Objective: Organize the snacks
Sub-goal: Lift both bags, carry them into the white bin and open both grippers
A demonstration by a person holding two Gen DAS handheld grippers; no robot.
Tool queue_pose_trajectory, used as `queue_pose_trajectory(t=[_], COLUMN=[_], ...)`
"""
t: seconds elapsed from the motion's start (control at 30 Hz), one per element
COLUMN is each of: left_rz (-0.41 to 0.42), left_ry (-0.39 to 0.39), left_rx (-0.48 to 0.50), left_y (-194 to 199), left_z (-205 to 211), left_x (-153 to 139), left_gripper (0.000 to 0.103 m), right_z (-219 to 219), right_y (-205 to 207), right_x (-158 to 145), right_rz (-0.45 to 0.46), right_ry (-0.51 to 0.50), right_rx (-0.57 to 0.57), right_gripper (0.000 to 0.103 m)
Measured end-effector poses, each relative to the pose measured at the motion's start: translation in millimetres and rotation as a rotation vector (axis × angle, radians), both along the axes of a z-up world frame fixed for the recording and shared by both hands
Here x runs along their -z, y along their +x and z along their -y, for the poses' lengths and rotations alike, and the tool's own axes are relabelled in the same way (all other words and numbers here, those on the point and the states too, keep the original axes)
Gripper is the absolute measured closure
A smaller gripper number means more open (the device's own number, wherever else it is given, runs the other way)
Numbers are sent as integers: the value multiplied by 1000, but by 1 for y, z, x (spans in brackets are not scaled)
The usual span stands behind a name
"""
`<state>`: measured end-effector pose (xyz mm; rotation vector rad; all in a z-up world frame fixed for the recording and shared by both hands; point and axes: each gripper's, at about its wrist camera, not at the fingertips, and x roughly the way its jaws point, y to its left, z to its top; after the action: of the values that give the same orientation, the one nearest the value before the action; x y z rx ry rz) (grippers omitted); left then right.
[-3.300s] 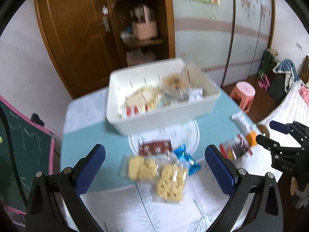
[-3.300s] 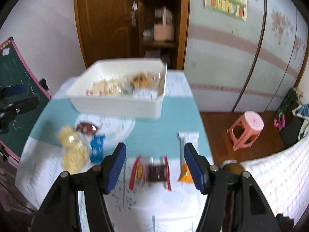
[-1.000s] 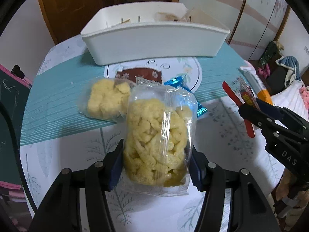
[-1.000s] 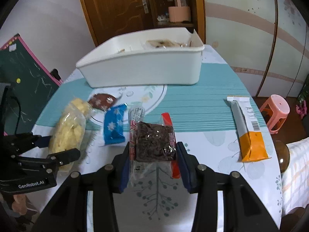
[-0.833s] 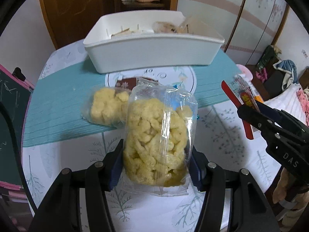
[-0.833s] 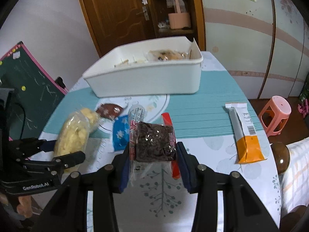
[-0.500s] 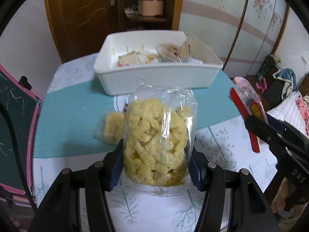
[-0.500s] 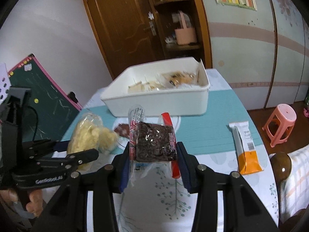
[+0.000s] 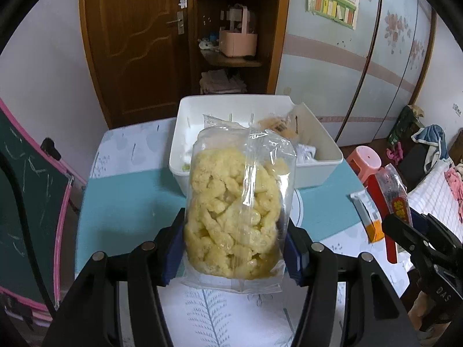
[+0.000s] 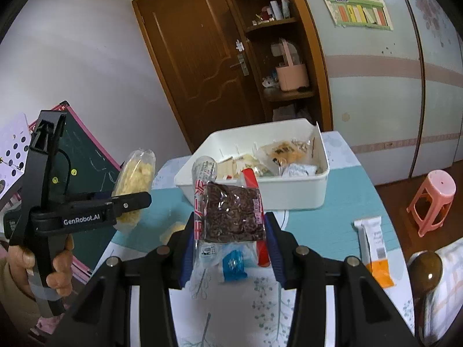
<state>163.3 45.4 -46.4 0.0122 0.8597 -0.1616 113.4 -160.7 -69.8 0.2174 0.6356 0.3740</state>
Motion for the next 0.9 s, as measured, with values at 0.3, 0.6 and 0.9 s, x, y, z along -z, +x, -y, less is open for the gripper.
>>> queue_pose_trajectory(t=[0.3, 0.6, 0.9], left_rz=[41, 112, 159], left_ry=[60, 132, 153], left_rx=[11, 5, -17], left_y=[35, 81, 117], left_z=[6, 19, 22], left_x=[-23, -60, -87], left_gripper=[46, 46, 46], right_z=[-11, -23, -22], right_y=[25, 53, 96], right_x=[-41, -96, -126], right_rz=[110, 265, 281], right_ry=[-58, -128, -114], right_rx=[5, 33, 68], right_gripper=[59, 59, 59])
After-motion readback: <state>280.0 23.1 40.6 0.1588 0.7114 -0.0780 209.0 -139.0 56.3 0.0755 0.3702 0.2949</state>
